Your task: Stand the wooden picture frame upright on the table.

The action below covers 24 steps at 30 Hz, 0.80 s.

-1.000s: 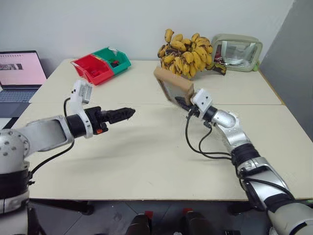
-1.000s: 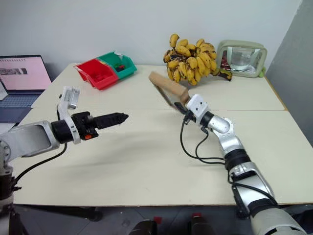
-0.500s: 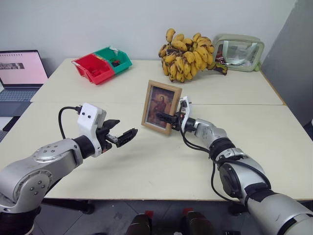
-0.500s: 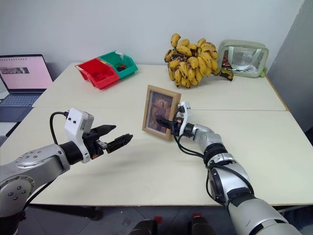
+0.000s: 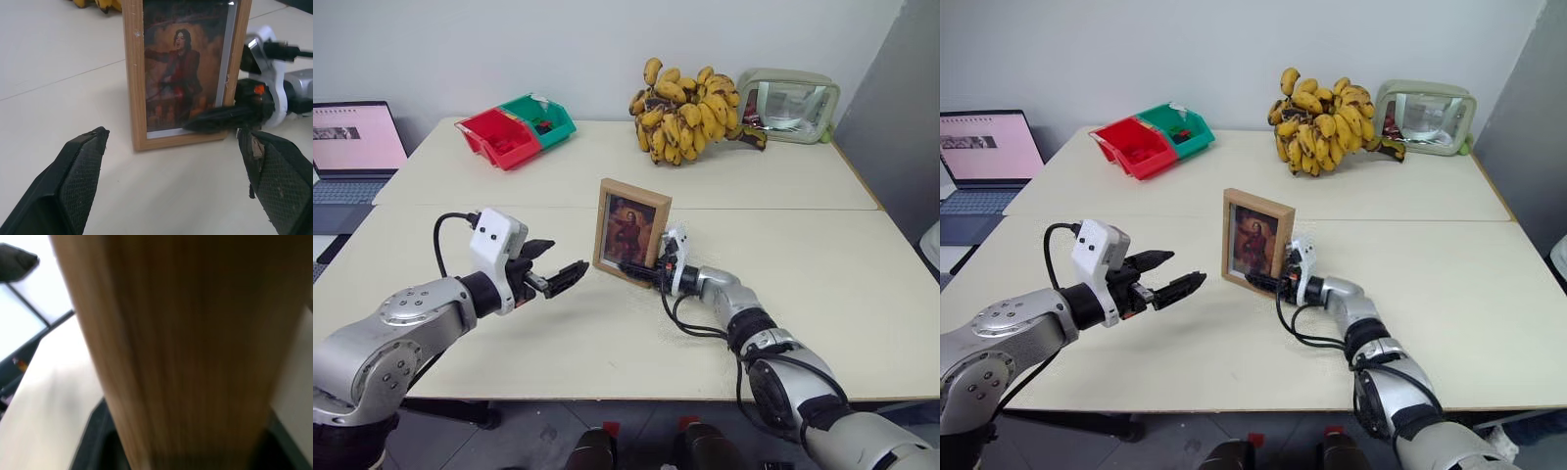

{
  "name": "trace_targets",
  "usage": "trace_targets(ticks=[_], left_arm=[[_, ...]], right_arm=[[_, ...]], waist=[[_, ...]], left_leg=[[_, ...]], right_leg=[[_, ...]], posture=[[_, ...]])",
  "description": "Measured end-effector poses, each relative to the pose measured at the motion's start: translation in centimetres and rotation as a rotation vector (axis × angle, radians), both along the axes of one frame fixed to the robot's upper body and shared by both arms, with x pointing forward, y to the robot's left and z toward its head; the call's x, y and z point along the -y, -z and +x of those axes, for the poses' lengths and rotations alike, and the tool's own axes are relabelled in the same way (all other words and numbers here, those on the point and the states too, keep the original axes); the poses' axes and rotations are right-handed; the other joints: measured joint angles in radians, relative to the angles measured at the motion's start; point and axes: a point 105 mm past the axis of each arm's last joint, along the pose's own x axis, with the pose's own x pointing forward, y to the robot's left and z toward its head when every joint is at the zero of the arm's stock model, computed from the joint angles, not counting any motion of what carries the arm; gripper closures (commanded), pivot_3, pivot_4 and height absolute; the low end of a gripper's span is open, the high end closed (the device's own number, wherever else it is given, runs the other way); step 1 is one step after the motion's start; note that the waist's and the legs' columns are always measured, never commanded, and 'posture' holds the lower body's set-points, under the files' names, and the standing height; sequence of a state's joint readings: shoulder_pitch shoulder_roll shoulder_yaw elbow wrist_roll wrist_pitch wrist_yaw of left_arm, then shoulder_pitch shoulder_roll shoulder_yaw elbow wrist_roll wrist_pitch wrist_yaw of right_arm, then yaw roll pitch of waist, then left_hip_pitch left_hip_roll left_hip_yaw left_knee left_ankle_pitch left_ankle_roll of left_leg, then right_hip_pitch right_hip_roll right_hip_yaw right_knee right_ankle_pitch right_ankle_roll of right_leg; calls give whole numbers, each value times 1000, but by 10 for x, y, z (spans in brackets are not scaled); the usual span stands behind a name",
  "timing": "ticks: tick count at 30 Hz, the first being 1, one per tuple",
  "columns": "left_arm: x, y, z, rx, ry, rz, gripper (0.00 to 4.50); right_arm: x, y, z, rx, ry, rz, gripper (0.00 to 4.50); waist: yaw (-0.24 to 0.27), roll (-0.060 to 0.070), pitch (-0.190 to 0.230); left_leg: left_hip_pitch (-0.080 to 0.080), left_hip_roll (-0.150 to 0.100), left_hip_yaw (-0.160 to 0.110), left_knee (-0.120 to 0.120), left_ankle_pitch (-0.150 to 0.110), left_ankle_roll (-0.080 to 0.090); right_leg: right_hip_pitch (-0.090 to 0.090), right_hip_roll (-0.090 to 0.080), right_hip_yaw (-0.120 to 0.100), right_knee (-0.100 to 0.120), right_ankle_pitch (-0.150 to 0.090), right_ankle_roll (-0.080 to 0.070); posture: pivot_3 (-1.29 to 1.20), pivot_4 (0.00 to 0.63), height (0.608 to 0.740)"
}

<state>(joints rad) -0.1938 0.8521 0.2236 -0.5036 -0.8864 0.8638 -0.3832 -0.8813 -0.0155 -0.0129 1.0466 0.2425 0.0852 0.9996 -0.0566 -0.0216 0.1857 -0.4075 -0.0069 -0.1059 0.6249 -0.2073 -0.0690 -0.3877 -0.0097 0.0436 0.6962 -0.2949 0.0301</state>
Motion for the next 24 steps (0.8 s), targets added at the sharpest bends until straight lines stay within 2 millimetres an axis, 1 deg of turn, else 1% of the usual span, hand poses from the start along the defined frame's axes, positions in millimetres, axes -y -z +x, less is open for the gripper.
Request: trace_targets(ticks=[3,5,6,8,9,10,11,13,15,16,17,18,22,24], left_arm=[[2,0,1,1,21,2,0],[4,0,2,-6,44,4,0],[4,1,3,-10,52,2,0],[3,0,5,-18,68,-7,0],[3,0,5,-26,78,-14,0],[2,-1,5,-34,90,-16,0],[-2,0,5,-50,91,-9,0],[-14,3,7,-82,80,21,0],[-26,6,9,-112,64,37,0],[-33,8,11,-126,59,38,0],[-37,7,13,-129,51,40,0],[-41,4,16,-125,52,41,0],[-51,-12,26,-92,65,72,0],[-55,-21,29,-90,80,65,0]], right_arm=[[6,2,-1,20,0,-26,693],[10,4,-5,46,-13,-52,208],[16,5,-8,62,-18,-65,72],[29,6,-14,98,-23,-105,27],[39,7,-18,117,-21,-139,27],[54,9,-24,140,-16,-192,27],[70,9,-30,165,-7,-249,27],[103,7,-42,160,32,-352,27],[131,0,-51,128,95,-430,27],[138,-7,-54,107,127,-446,27],[140,-18,-56,110,145,-445,27],[138,-33,-58,121,158,-433,27],[120,-82,-66,154,161,-368,27],[115,-98,-70,171,164,-361,27]], waist=[[0,0,0],[3,0,0],[6,0,0],[12,0,0],[16,0,0],[25,0,0],[30,0,0],[33,0,0],[29,0,0],[26,1,1],[20,1,1],[11,1,1],[-2,1,1],[1,1,1]], left_leg=[[0,0,0,0,0,0],[0,0,-1,0,0,0],[0,0,-1,0,0,0],[0,0,-1,0,0,0],[0,-1,-1,0,0,0],[-1,-1,-2,0,0,0],[-1,-2,-2,0,0,0],[-1,-2,-2,0,0,0],[-1,-1,-2,0,0,0],[-1,-1,-2,-1,0,0],[-1,0,0,-1,0,0],[-1,0,0,-1,0,0],[0,2,-1,-2,0,0],[0,2,-2,-3,0,0]], right_leg=[[0,0,0,0,0,0],[0,0,0,0,0,0],[0,0,-1,0,0,0],[1,-1,-1,-1,0,0],[1,-1,-1,-1,0,0],[1,-2,-1,-2,0,1],[2,-2,-2,-3,-1,1],[3,-3,-2,-5,-1,1],[2,-3,-2,-5,-1,1],[1,-2,-2,-4,-1,1],[0,-2,-1,-4,-1,1],[0,-1,0,-4,-1,0],[-1,5,-1,-3,-2,-2],[-1,6,-2,-2,-3,-3]], posture=[[0,150,740],[0,150,740],[0,150,740],[0,150,740],[0,150,740],[0,150,740],[0,150,740],[0,150,740],[0,150,740],[0,150,740],[0,150,740],[0,150,740],[0,150,740],[0,150,740]])
